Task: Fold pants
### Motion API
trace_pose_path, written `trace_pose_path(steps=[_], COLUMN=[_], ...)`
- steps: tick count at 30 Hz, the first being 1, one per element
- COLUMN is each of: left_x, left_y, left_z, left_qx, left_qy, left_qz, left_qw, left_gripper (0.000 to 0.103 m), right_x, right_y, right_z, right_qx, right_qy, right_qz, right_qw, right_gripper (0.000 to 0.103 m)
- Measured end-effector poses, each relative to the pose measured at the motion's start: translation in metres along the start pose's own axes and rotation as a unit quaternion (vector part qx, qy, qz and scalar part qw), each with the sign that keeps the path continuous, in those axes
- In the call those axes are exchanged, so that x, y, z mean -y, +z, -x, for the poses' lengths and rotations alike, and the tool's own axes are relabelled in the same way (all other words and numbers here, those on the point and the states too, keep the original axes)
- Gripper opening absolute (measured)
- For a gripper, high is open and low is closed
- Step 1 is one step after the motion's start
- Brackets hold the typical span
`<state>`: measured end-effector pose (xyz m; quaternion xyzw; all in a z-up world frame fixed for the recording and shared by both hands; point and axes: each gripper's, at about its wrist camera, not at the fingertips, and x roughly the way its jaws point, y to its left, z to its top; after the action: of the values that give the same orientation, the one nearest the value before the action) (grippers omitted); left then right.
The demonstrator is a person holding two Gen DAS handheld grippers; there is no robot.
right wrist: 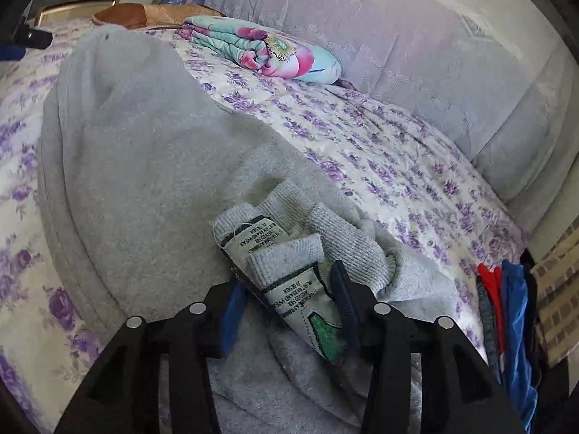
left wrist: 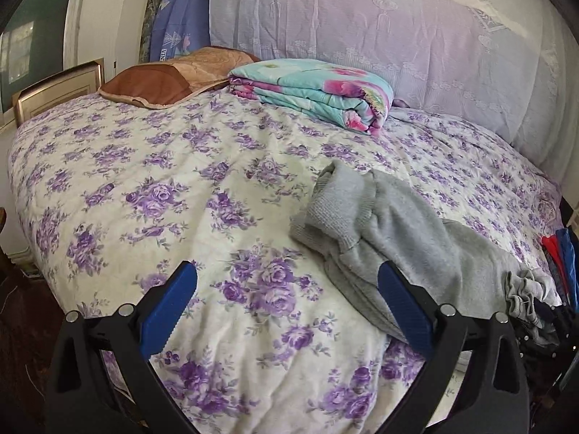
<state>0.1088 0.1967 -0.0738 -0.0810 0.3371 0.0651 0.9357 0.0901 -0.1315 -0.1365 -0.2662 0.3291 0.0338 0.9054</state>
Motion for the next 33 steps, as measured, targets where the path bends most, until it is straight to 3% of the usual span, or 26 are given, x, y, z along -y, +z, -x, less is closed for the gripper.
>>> trace_pose_path(steps=[3,7,9,11,14,16,18,21,26,27,30,33], left_x=[0.004,0.014,0.015,0.017,0.018,0.019,0.02,0.022,0.022,0.022,0.024,0.024], left_y=[-0.004,-0.01,-0.011,-0.012,-0.011,-0.011,-0.011,-0.01,-0.005,-0.003,0.004,0.009], left_z=[-0.009,-0.017,-0.019,-0.019,-0.016,-0.016,-0.019,-0.028,-0.05,-0.054,-0.065,-0.078], left_qx=[-0.01,-0.018,-0.02,-0.022,-0.021,-0.024,-0.03,-0.046,-0.082,-0.088,-0.102,-0.12], left_qy=[0.001,-0.002,-0.007,-0.011,-0.015,-0.022,-0.027,-0.033,-0.057,-0.065,-0.081,-0.092], left_qz=[-0.008,-0.022,-0.023,-0.023,-0.023,-0.022,-0.019,-0.017,0.011,0.016,0.025,0.032], left_qw=[0.9999,0.9996,0.9995,0.9994,0.9994,0.9992,0.999,0.9983,0.9949,0.9939,0.9911,0.988], left_gripper=[0.098,0.098,0.098,0.098,0.098,0.098,0.098,0.098,0.098,0.098,0.098,0.098], right_x=[0.013,0.046,0.067,0.082,0.087,0.078,0.062,0.064,0.081,0.081,0.066,0.071], right_y=[0.003,0.008,0.013,0.016,0.016,0.009,-0.003,-0.005,0.0,-0.001,-0.014,-0.014], right_z=[0.01,0.055,0.068,0.068,0.038,0.005,-0.026,-0.026,0.012,0.01,-0.033,-0.027], right_qx=[-0.002,0.054,0.082,0.091,0.055,0.002,-0.044,-0.034,0.044,0.038,-0.048,-0.025], right_qy=[0.051,0.111,0.108,0.079,0.07,0.08,0.088,0.088,0.076,0.079,0.117,0.127], right_qz=[-0.03,-0.106,-0.153,-0.188,-0.21,-0.206,-0.185,-0.194,-0.218,-0.216,-0.198,-0.214], right_qw=[0.998,0.987,0.979,0.975,0.974,0.975,0.978,0.976,0.972,0.972,0.972,0.968], right_gripper=[0.063,0.07,0.07,0.07,0.069,0.069,0.076,0.077,0.079,0.081,0.094,0.096])
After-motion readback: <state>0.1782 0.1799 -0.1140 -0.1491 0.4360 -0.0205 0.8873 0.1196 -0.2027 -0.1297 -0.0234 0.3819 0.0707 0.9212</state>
